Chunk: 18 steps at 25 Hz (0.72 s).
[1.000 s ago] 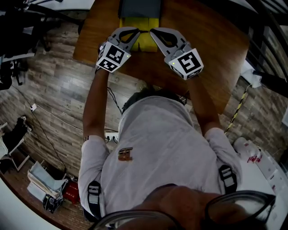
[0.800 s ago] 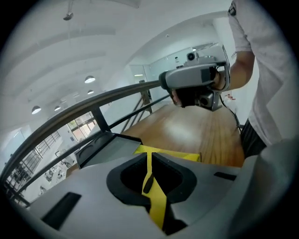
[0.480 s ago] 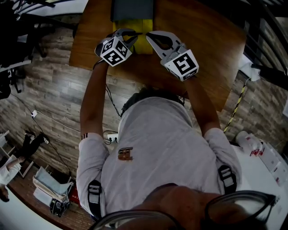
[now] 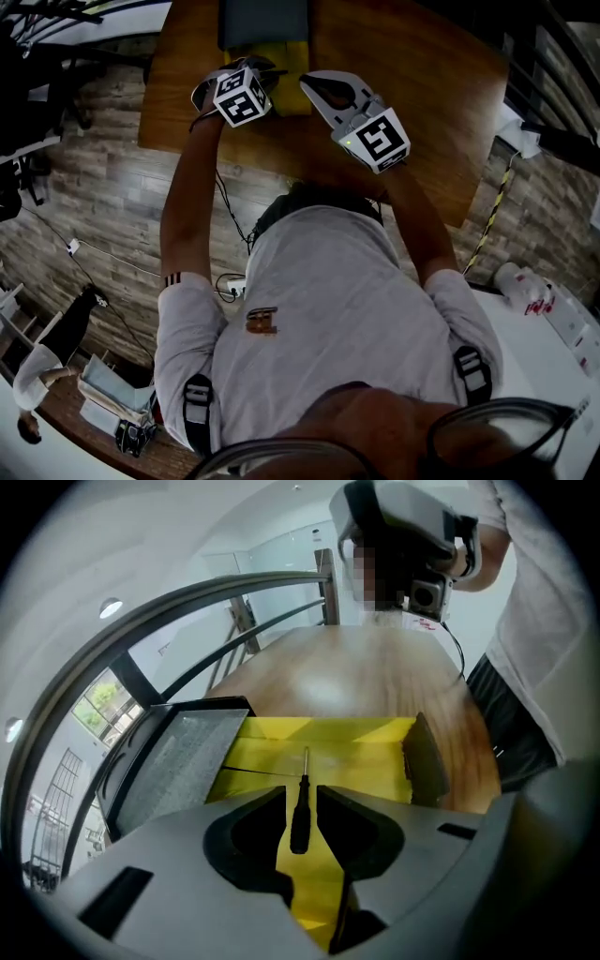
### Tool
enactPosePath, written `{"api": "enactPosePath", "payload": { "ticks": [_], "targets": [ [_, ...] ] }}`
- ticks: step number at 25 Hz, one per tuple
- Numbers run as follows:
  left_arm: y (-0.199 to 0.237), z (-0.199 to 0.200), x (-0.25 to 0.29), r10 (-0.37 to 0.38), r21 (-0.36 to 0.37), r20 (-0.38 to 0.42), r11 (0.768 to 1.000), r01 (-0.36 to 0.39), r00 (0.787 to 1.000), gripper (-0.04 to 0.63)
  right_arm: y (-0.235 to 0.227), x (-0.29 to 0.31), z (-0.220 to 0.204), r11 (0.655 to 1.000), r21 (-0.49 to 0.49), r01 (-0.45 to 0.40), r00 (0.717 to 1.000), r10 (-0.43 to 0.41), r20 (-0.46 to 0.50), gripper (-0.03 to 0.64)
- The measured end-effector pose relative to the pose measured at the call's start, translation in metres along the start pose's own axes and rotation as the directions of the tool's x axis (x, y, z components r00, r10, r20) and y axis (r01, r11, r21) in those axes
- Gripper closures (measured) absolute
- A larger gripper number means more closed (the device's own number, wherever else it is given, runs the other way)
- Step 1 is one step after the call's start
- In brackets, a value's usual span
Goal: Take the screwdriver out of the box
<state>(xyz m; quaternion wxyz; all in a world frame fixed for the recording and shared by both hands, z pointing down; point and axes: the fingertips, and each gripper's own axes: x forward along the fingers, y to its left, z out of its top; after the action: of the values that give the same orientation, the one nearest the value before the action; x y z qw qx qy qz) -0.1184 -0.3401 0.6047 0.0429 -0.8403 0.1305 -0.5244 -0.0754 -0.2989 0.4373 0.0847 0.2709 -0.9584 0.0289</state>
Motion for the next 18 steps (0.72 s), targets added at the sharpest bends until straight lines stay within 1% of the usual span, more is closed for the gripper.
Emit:
{"api": "enactPosePath", "payload": {
  "ticks": [8,15,18],
  "targets": [
    [-0.005,-0.012,0.022,-0.088,0.033,-0.081,0.995,0.091,0.993,0.482,-0.002,-0.009,-0.008,0.999,0.020,0.032,0.999,-0.032,-0.006,0.584],
    [-0.002,-0.007,0.030,-0.120,0.041,-0.096,0.991,0.124,0.988,0.482,-0.009,-0.026,-0.014,0.997,0.040,0.066,0.998,-0.065,-0.012,0.584],
    [-0.003,-0.008,0.031,-0.167,0.012,-0.096,0.986,0.169,0.981,0.483,-0.012,-0.030,-0.018,0.996,0.042,0.077,0.997,-0.077,-0.018,0.584]
  ]
}}
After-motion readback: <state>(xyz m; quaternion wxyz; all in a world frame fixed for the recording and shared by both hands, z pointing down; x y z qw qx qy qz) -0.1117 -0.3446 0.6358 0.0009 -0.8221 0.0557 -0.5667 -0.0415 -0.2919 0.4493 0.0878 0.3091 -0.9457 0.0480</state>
